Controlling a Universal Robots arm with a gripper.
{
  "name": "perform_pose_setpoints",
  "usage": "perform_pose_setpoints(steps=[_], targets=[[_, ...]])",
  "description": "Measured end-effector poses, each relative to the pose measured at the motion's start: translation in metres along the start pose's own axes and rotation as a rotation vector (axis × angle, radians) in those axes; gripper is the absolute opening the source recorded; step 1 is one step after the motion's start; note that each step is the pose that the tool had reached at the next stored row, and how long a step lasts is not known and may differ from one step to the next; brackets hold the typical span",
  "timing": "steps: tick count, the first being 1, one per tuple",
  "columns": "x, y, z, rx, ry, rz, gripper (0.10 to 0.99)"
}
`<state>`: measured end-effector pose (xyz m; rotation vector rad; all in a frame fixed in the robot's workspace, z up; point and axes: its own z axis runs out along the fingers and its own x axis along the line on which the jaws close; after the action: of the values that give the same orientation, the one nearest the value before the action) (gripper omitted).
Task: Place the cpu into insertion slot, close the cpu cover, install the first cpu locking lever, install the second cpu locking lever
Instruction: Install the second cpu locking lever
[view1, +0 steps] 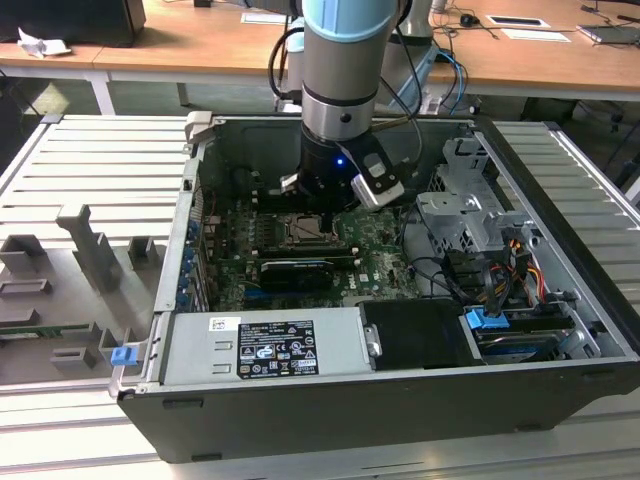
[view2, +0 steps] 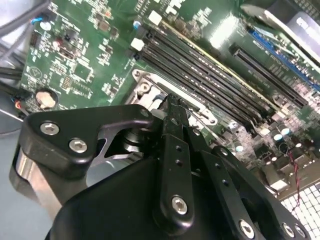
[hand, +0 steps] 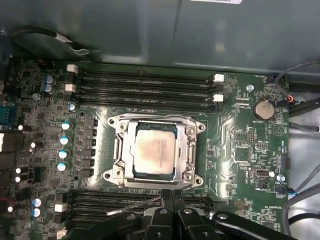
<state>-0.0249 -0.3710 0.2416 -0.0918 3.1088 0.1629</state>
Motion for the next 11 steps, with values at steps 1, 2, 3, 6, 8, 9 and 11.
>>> perform_pose_setpoints(steps=[1,2,3,6,8,9,11], targets=[[0.0017,-0.0005,0.0002,-0.002,-0.0001,0.000,0.106],[0.0035,-0.0012,0.0004,-0.004,-0.0002,0.000,0.106],[0.0052,-0.0018,0.0006,-0.006,-0.0003,0.000,0.106],[0.0098,-0.0054,0.0011,-0.008,-0.0005,0.000,0.106],[0.0205,-0.0073,0.0013,-0.011,-0.0006,0.000,0.106],[0.0242,-0.0074,0.0015,-0.013,-0.0007,0.000,0.106],[0.0256,-0.0078,0.0032,-0.015,-0.0010,0.000,0.106]])
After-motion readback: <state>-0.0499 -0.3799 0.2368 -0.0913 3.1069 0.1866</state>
